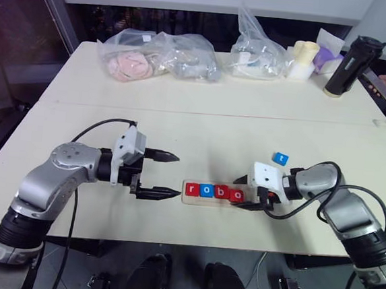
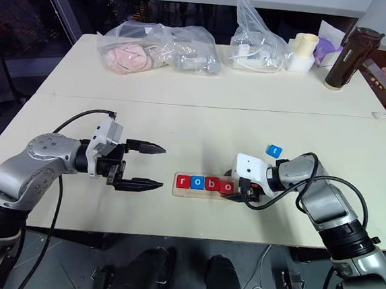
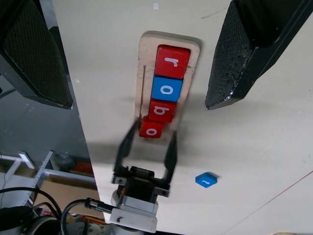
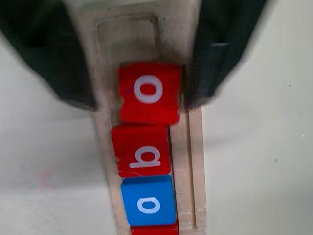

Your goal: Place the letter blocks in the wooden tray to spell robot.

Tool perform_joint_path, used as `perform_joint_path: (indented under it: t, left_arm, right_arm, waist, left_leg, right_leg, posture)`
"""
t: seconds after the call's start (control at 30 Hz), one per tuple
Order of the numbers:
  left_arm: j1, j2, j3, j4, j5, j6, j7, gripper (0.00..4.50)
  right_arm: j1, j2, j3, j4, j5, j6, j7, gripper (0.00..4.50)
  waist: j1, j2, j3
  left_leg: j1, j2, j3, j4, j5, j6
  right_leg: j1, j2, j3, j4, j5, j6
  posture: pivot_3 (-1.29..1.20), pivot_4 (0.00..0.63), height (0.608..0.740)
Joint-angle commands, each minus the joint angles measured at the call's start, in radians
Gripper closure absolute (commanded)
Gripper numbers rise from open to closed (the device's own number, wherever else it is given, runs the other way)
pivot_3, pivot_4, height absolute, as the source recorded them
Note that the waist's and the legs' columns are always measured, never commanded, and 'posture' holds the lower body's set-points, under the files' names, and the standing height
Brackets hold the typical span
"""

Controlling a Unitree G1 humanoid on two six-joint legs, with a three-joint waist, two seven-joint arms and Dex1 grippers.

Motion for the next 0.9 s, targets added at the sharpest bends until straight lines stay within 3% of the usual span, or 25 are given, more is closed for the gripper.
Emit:
perform_joint_path:
  t: [0.03, 0.4, 0.9]
  left_arm:
    - [-0.014, -0.001, 0.015, -0.025, -0.012, -0.003, 0.006, 0.0]
    - [-0.019, -0.004, 0.012, -0.024, -0.012, -0.002, 0.009, 0.0]
    - [-0.03, -0.011, 0.006, -0.018, -0.007, -0.002, 0.007, 0.0]
  right_arm:
    - [-0.015, 0.008, -0.007, -0.04, 0.011, 0.01, 0.0, 0.04]
    - [-0.017, -0.02, -0.07, -0.085, 0.037, 0.054, -0.02, 0.04]
    - [-0.013, -0.015, -0.054, -0.013, 0.007, 0.004, -0.047, 0.04]
  waist:
    - [0.0, 0.0, 0.0]
    - [0.0, 0.0, 0.0]
    - [0.0, 0.0, 0.0]
  left_leg:
    - [0.0, 0.0, 0.0, 0.0, 0.0, 0.0]
    - [0.0, 0.0, 0.0, 0.0, 0.0, 0.0]
    - [0.0, 0.0, 0.0, 0.0, 0.0, 0.0]
  right_leg:
    - [0.0, 0.0, 0.0, 0.0, 0.0, 0.0]
    - [0.0, 0.0, 0.0, 0.0, 0.0, 0.0]
    - [0.0, 0.0, 0.0, 0.0, 0.0, 0.0]
  posture:
    - [0.0, 0.15, 0.738]
    - [0.0, 0.15, 0.738]
    - [0.0, 0.15, 0.738]
